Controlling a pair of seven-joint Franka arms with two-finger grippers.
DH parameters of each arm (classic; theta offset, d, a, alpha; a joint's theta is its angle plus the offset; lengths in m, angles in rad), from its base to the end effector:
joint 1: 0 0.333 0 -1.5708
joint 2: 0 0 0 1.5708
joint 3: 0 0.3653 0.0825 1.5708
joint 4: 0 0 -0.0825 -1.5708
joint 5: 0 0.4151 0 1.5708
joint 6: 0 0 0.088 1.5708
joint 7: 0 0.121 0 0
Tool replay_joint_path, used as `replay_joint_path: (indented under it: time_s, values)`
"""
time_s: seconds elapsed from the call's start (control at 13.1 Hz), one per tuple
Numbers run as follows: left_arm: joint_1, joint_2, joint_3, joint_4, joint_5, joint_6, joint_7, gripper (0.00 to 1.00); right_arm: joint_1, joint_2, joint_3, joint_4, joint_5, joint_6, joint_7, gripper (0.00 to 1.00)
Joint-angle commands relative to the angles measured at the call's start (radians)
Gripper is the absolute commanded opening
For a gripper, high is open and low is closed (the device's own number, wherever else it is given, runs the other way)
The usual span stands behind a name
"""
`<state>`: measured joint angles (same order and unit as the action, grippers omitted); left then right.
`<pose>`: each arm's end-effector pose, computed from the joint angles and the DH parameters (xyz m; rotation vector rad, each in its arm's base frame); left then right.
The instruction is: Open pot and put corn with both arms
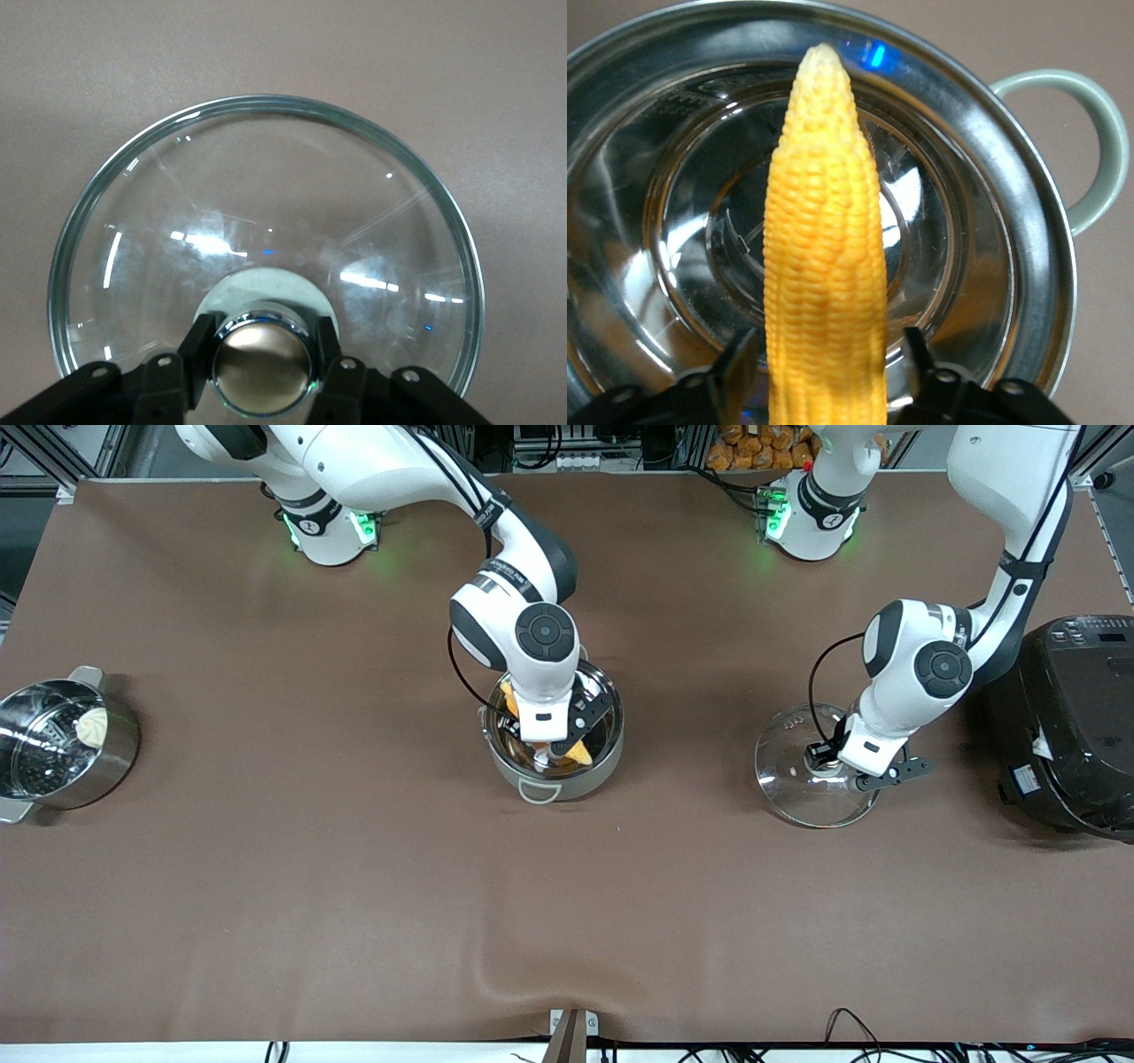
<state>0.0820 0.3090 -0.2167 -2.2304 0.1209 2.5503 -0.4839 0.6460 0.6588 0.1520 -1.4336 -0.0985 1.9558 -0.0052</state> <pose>0.5774 -0.0789 0.2447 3.1114 0.4068 0.0327 0.5519 0.5238 0.3082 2.8351 1.2335 -0.1872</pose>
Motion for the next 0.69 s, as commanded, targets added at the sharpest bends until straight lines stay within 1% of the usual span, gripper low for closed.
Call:
replay_joint_path:
  time_s: [0.0,0.15,0.23,0.31,0.38,0.46,0.53,0.61]
  values:
    - [0.009,-0.008,-0.010,-0.011,-0.017,0.016,0.002,0.00,0.006,-0.007,-0.003,-0.004,-0.020,0.000,0.027,1.00]
    - [0.007,-0.001,-0.010,-0.008,-0.017,0.016,0.001,0.00,-0.006,-0.013,-0.003,-0.002,-0.015,-0.003,0.034,1.00]
    - [0.004,0.008,-0.010,-0.005,-0.017,0.016,-0.004,0.12,-0.015,-0.019,-0.003,-0.002,-0.009,-0.008,0.053,1.00]
    - [0.001,0.010,-0.010,-0.003,-0.017,0.016,-0.005,0.33,-0.023,-0.033,-0.002,-0.002,-0.006,-0.020,0.071,1.00]
    - [-0.001,0.009,-0.010,-0.003,-0.017,0.016,-0.007,0.47,-0.026,-0.047,-0.003,0.004,-0.004,-0.049,0.094,1.00]
    - [-0.001,0.010,-0.010,-0.003,-0.017,0.016,-0.007,0.83,-0.041,-0.062,-0.002,0.007,-0.003,-0.064,0.115,1.00]
    - [0.002,0.006,-0.010,-0.002,-0.017,0.015,-0.008,1.00,-0.063,-0.076,0.000,0.007,0.006,-0.067,0.123,1.00]
    - [0.002,-0.007,-0.010,0.000,-0.017,0.013,-0.021,1.00,-0.080,-0.088,0.000,0.007,0.040,-0.075,0.125,1.00]
